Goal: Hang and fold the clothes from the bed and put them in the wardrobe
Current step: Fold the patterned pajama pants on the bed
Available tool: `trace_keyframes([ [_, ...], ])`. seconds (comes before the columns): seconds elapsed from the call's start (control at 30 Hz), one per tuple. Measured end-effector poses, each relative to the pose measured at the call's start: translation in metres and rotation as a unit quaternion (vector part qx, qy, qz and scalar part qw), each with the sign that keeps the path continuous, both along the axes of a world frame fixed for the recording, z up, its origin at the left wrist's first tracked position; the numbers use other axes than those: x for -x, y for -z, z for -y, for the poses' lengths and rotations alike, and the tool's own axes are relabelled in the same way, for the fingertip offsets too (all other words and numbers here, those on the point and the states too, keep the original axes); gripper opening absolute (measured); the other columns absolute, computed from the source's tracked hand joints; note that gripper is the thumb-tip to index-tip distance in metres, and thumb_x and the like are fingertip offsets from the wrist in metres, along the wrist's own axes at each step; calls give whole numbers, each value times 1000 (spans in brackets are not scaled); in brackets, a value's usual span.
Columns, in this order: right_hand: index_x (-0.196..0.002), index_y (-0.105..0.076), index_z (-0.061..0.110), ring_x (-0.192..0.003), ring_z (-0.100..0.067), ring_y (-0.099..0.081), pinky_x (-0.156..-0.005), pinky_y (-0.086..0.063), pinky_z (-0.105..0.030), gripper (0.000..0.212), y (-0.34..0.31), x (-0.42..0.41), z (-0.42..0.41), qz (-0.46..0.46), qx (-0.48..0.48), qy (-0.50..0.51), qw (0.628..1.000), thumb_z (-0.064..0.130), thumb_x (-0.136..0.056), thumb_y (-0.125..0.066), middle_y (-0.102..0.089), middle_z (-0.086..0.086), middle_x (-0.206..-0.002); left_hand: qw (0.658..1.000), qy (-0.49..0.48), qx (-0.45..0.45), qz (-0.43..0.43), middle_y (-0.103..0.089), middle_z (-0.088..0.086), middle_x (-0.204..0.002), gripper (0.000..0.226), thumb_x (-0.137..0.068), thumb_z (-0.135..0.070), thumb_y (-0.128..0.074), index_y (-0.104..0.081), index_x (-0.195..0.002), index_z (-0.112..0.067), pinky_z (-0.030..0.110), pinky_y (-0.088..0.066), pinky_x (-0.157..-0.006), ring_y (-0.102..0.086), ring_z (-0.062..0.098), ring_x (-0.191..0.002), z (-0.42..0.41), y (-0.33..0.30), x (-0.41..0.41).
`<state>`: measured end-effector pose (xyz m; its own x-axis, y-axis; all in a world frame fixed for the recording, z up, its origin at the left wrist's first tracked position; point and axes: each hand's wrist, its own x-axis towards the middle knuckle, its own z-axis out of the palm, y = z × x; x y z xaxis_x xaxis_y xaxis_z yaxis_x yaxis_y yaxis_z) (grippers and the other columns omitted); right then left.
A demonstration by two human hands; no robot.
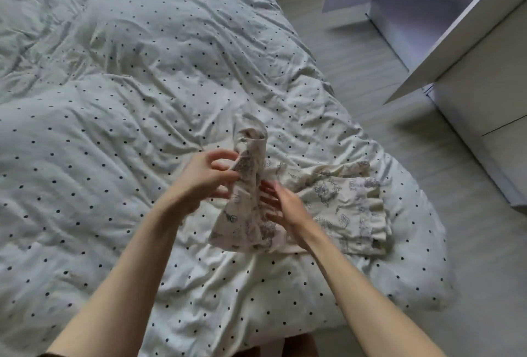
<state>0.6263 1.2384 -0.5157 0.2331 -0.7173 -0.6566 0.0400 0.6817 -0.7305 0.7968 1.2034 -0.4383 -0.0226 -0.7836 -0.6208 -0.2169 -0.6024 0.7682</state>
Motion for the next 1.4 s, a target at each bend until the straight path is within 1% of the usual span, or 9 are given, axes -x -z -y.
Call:
trace_keyframes([
  [0.23, -127, -53, 22, -103, -13, -61, -80, -53, -34, 50, 21, 102, -1, 64, -57, 126, 988, 51, -99, -24, -63, 2, -117, 992, 97, 35, 65, -69, 13, -101, 28, -86, -6, -63, -65, -113, -10, 28, -58, -59, -64, 13, -65, -2, 38, 130],
  [0.33, -127, -48, 29, -93, -3, -64, -76, -52, -28, 36, 31, 124, 0, -17, -59, 51, 997, 46, -100, -31, -62, 8, -114, 983, 92, 49, 148, -67, 10, -109, 28, -89, -6, -59, -64, -116, -7, 35, -59, -67, -66, 17, -72, -4, 61, 141],
  [0.47, -144, -35, 15, -139, -18, -29, -114, -24, -36, 46, 55, 134, 2, -203, -5, -114, 972, 32, -102, -36, -29, -5, -153, 962, -16, 35, 269, -67, 15, -108, 27, -85, -6, -60, -63, -112, -6, 37, -51, -86, -63, 27, -93, -11, 90, 113],
  [0.53, -145, -34, 19, -144, -18, -14, -116, -15, -36, 46, 64, 130, -3, -290, 55, -156, 943, 33, -101, -35, -16, -2, -157, 960, -44, -19, 276, -64, 18, -112, 38, -83, -13, -67, -57, -117, -2, 40, -48, -91, -60, 30, -102, -19, 100, 103],
  [0.7, -149, -25, 21, -145, -18, -10, -117, -10, -35, 50, 79, 113, -17, -285, 82, -251, 921, 35, -102, -32, -12, -2, -158, 973, -49, -89, 206, -64, 15, -114, 70, -63, -34, -77, -57, -120, -1, 45, -46, -97, -60, 27, -107, -24, 111, 102],
  [0.87, -151, -14, 23, -146, -23, -2, -117, -5, -38, 56, 78, 110, -12, -270, 64, -306, 911, 39, -100, -33, -4, -5, -159, 968, -89, -98, 212, -70, 16, -86, 5, -72, -7, -69, -67, -74, -12, 41, -51, -78, -62, 24, -82, -18, 103, 101],
  [0.97, -150, -19, 23, -146, -21, -7, -116, -8, -36, 56, 67, 106, -6, -221, 79, -320, 918, 40, -100, -35, -11, -4, -158, 965, -89, -63, 241, -69, 16, -89, 10, -74, -9, -67, -66, -82, -15, 46, -53, -83, -65, 31, -88, -10, 87, 94],
  [1.17, -138, -46, 17, -131, -13, -41, -105, -34, -28, 41, 45, 143, 18, -115, 14, -214, 970, 33, -100, -41, -44, 3, -144, 921, 40, 25, 386, -69, 14, -99, 22, -77, -13, -63, -65, -99, -13, 35, -47, -75, -62, 30, -93, 8, 39, 109],
  [1.4, -119, -57, 21, -101, -12, -63, -82, -52, -32, 35, 50, 214, 10, -19, -82, 77, 993, 39, -101, -34, -67, 6, -108, 920, 228, 112, 297, -65, 6, -111, 31, -89, -30, -54, -60, -117, -19, 32, -45, -80, -60, 24, -101, -9, 63, 230],
])
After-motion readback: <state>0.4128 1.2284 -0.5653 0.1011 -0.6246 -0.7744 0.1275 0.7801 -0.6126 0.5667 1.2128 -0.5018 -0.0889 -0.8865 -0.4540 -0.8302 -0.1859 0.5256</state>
